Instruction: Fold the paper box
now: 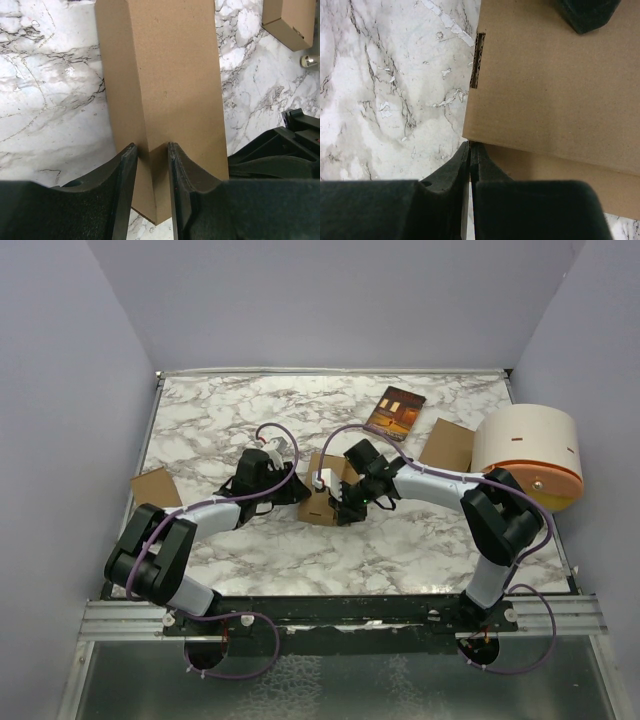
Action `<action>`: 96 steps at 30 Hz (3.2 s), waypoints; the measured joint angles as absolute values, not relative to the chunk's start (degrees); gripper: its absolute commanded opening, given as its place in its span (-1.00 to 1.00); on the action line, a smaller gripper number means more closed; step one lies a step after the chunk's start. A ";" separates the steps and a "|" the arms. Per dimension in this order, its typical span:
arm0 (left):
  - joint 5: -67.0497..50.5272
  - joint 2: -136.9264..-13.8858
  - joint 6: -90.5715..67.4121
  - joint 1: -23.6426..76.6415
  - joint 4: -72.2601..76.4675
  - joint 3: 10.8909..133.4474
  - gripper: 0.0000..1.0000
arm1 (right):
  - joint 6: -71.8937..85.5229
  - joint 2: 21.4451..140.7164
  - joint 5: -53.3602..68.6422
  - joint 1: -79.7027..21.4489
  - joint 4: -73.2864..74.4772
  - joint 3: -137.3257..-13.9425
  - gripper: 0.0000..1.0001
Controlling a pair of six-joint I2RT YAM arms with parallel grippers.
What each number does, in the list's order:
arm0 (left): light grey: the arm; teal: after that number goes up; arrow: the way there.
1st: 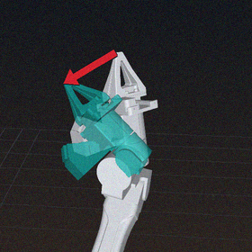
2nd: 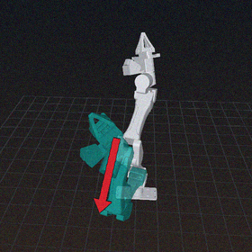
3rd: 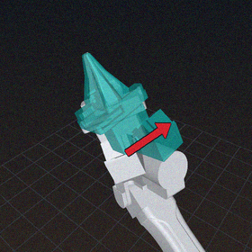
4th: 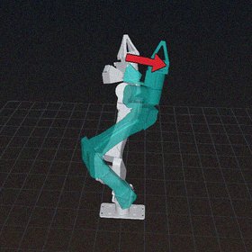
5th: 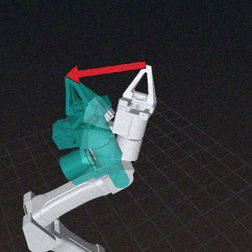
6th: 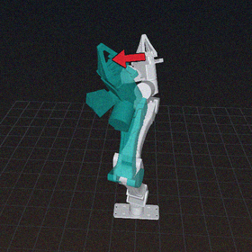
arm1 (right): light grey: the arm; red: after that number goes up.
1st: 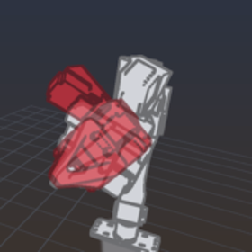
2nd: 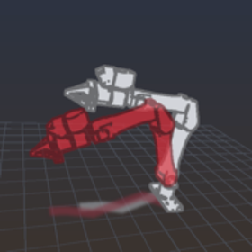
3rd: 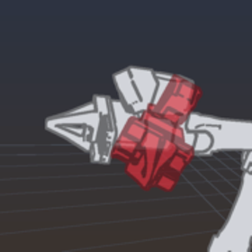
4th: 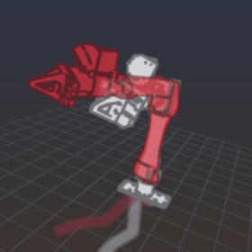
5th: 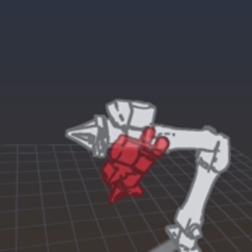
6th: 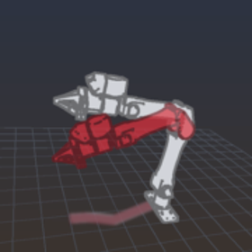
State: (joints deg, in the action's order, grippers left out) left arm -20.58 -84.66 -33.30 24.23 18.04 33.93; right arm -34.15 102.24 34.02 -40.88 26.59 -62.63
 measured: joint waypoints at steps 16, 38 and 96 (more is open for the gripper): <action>-21.21 -85.95 -34.22 24.51 21.45 33.30 -0.35 | -34.68 100.49 34.37 -40.86 26.39 -62.19 -0.77; -21.15 -85.89 -33.78 24.51 20.60 33.54 -0.09 | -39.72 93.45 43.31 -31.62 28.82 -61.76 -0.36; -21.10 -107.02 -25.93 19.33 11.88 58.61 -0.47 | -28.42 118.52 46.37 -15.42 24.27 -90.72 -0.81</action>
